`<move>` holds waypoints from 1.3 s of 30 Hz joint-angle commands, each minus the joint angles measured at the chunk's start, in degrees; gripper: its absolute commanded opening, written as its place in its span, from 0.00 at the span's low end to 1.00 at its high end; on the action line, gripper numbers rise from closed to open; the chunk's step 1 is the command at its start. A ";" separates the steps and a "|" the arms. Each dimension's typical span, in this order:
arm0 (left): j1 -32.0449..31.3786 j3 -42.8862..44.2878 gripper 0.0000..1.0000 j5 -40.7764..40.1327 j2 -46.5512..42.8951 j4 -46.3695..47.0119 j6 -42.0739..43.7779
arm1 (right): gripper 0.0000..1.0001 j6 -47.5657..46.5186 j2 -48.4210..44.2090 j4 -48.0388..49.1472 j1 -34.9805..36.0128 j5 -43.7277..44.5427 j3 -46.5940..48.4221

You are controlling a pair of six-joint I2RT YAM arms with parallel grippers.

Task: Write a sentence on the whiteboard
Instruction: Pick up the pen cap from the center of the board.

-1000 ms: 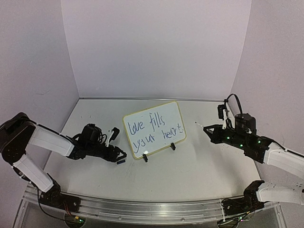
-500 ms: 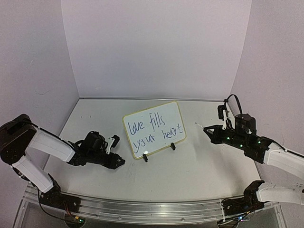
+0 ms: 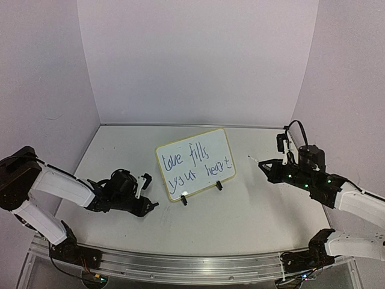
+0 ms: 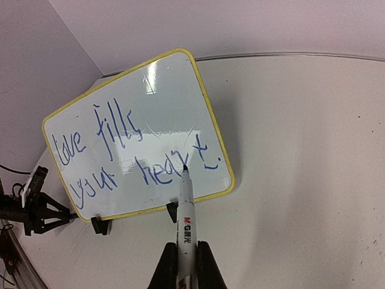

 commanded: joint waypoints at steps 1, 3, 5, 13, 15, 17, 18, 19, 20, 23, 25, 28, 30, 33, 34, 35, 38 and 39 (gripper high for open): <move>-1.41 2.81 0.28 -2.67 0.98 -2.94 1.67 | 0.00 0.13 -0.86 0.43 -0.33 1.17 -0.23; -1.86 3.43 0.26 -4.43 1.38 -3.40 2.10 | 0.00 0.14 -0.83 0.38 -0.29 1.22 -0.28; -2.54 4.45 0.26 -5.44 2.44 -4.47 2.52 | 0.00 0.14 -0.92 0.30 -0.30 1.32 -0.30; -4.38 6.30 0.19 -6.85 5.82 -5.96 1.74 | 0.00 -0.12 -1.01 0.13 -0.32 1.56 -0.39; -5.29 6.94 0.16 -7.58 6.53 -7.00 1.91 | 0.00 -0.25 -1.00 -0.04 -0.34 1.48 -0.20; -6.09 7.41 0.13 -8.12 7.05 -7.78 1.99 | 0.00 -0.39 -1.01 -0.43 -0.25 1.48 0.04; -6.30 7.46 0.12 -8.31 7.24 -8.08 1.99 | 0.00 -0.51 -1.12 -0.61 -0.28 1.47 0.16; -6.54 7.47 0.12 -8.44 7.33 -8.31 2.00 | 0.00 -0.56 -1.14 -0.73 -0.26 1.47 0.23; -6.81 7.47 0.11 -8.55 7.47 -8.61 1.95 | 0.00 -0.63 -1.24 -0.88 -0.25 1.46 0.30; -7.68 7.32 0.07 -9.12 7.35 -9.62 1.73 | 0.00 -0.74 -1.44 -1.20 -0.26 1.60 0.41; -8.21 6.97 0.04 -9.41 7.14 -9.67 1.39 | 0.00 -0.75 -1.45 -1.34 -0.31 1.51 0.45; -9.22 6.05 0.00 -10.08 5.68 -10.96 0.35 | 0.00 -0.53 -1.38 -1.89 -0.26 0.73 0.94; -9.74 5.18 0.00 -12.96 3.84 -12.76 -0.96 | 0.00 -0.15 -1.31 -2.75 -0.26 -1.24 2.07; -9.89 3.49 0.00 -15.03 -0.01 -14.02 -2.30 | 0.00 -1.07 -0.76 -8.69 -0.28 -5.32 5.47; -9.90 2.94 0.00 -14.99 -1.02 -13.87 -2.41 | 0.00 -1.37 -0.57 -9.82 -0.30 -6.40 6.19; -9.88 1.91 0.00 -14.71 -3.20 -13.17 -2.46 | 0.00 -1.84 0.05 -11.29 -0.29 -8.60 7.78; -9.88 0.39 0.00 -13.82 -7.48 -12.43 -1.95 | 0.00 -3.02 1.82 -14.93 -0.26 -13.61 10.90; -9.96 0.12 0.00 -13.29 -8.98 -12.56 -1.70 | 0.00 -3.15 2.71 -16.41 -0.29 -15.38 12.11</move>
